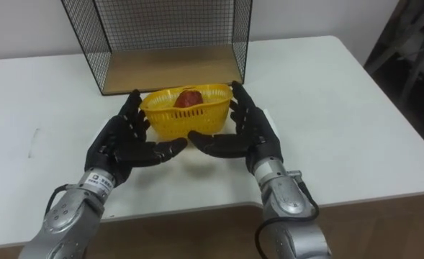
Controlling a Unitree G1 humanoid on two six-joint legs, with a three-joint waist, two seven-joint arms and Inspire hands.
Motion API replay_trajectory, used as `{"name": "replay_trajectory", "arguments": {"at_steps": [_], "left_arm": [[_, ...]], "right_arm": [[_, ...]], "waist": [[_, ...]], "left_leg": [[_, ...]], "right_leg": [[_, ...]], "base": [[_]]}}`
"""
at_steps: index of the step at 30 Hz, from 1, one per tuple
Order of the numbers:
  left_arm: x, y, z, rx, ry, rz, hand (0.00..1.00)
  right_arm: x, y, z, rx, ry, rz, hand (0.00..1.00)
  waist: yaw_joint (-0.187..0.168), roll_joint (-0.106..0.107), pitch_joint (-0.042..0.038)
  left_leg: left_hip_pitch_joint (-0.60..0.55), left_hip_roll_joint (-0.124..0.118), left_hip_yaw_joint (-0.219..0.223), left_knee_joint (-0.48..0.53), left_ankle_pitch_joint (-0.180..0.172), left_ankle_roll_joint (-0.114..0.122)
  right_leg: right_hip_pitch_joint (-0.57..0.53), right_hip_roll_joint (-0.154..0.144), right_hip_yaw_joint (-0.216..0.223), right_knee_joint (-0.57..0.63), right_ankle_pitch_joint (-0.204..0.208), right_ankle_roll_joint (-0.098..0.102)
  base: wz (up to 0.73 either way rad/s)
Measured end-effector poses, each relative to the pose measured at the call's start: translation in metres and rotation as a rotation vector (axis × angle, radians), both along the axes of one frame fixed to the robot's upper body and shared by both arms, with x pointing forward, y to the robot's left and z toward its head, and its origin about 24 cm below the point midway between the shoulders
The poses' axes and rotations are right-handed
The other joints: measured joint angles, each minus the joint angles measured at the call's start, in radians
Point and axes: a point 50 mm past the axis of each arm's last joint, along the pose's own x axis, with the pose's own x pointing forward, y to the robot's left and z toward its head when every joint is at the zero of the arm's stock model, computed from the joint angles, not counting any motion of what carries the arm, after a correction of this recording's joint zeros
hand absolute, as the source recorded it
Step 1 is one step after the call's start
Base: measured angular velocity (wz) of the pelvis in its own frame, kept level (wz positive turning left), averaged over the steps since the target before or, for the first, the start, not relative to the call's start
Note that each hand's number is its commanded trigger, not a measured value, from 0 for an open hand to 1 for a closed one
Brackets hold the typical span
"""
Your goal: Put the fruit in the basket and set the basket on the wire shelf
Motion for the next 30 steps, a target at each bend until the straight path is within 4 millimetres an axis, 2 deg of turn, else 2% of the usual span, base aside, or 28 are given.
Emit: {"name": "replay_trajectory", "arguments": {"at_steps": [7, 14, 20, 25, 30], "left_arm": [[0.0008, -0.0016, 0.0013, -0.019, -0.005, -0.001, 0.00], [0.0013, -0.0021, 0.0019, -0.042, -0.003, 0.002, 0.00], [0.0013, -0.0022, 0.0019, -0.044, -0.002, 0.003, 0.00], [0.0018, -0.0023, 0.0027, -0.062, -0.003, 0.011, 0.00], [0.0019, -0.0027, 0.0036, -0.065, -0.012, 0.013, 0.00]], "right_arm": [[0.0000, 0.0013, -0.0002, 0.080, 0.015, -0.016, 0.00], [-0.0004, 0.0041, -0.0008, 0.163, 0.031, -0.025, 0.00], [-0.0003, 0.0055, -0.0008, 0.226, 0.040, -0.032, 0.00], [-0.0009, 0.0054, -0.0020, 0.334, 0.057, -0.041, 0.00], [-0.0024, 0.0048, -0.0073, 0.358, 0.074, -0.043, 0.00]], "waist": [[0.002, -0.016, -0.0006], [0.001, -0.018, -0.0003], [0.000, -0.013, 0.0005], [0.000, 0.002, -0.0062], [0.002, 0.007, -0.0061]], "left_leg": [[-0.003, 0.000, 0.000, 0.000, 0.000, 0.000], [-0.004, 0.000, 0.000, 0.001, 0.000, 0.000], [-0.011, 0.001, -0.001, 0.002, 0.000, 0.000], [-0.018, 0.002, -0.001, 0.001, 0.000, 0.000], [-0.013, 0.003, -0.001, -0.001, 0.000, 0.000]], "right_leg": [[-0.001, 0.000, 0.000, -0.003, 0.000, 0.001], [-0.001, 0.001, -0.001, -0.005, 0.000, 0.001], [-0.004, 0.001, -0.002, -0.005, 0.000, 0.000], [-0.006, 0.004, -0.003, -0.019, 0.006, 0.000], [-0.004, 0.005, -0.003, -0.019, 0.006, 0.000]], "base": [[0.00], [0.00], [0.00], [0.00], [0.00]]}}
